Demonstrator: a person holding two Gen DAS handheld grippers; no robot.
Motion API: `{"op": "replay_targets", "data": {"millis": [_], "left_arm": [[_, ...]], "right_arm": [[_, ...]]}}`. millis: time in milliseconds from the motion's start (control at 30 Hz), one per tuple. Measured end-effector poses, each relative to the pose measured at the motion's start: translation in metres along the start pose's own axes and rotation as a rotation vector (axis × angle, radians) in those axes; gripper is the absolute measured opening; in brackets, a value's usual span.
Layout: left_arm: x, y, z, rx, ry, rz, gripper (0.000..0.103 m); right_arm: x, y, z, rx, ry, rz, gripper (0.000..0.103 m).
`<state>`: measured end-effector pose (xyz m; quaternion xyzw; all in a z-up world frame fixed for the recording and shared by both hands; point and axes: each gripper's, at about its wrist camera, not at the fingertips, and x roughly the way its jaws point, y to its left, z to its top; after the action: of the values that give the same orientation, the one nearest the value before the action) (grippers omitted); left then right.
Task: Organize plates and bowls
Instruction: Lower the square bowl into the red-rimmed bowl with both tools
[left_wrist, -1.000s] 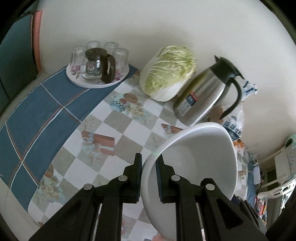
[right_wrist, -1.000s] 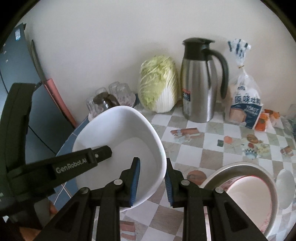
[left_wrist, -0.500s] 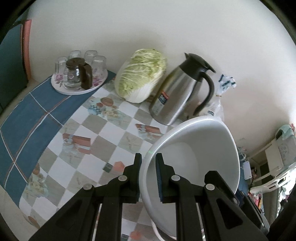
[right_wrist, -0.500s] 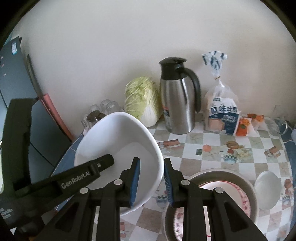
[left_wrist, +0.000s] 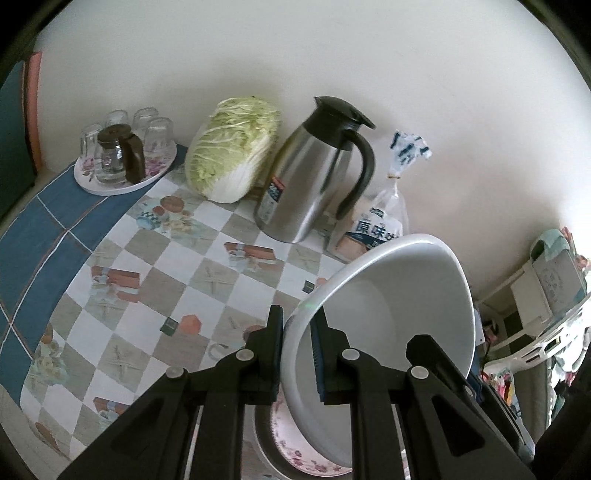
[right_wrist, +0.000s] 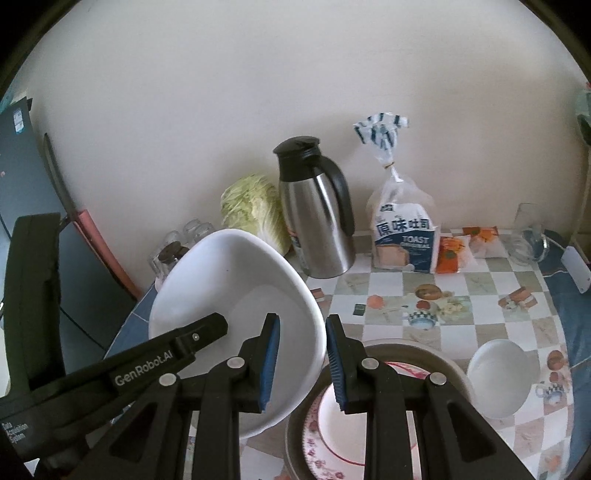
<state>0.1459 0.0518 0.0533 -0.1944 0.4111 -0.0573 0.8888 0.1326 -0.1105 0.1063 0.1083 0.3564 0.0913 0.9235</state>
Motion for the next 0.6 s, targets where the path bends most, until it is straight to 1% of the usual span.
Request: {"op": "replay_targets", "data": {"millis": [367,600], "left_arm": [[0.012,-0.026,-0.012,0.018,0.025,-0.016,0.015],[0.027,-0.04,-0.021,0.031,0.063,-0.013,0.015]], "right_arm": [[-0.004,-0.027,-0.007,-0.003,0.021,-0.037,0.028],[0.002,-0.054,-0.013,0.033,0.056,-0.041,0.028]]}}
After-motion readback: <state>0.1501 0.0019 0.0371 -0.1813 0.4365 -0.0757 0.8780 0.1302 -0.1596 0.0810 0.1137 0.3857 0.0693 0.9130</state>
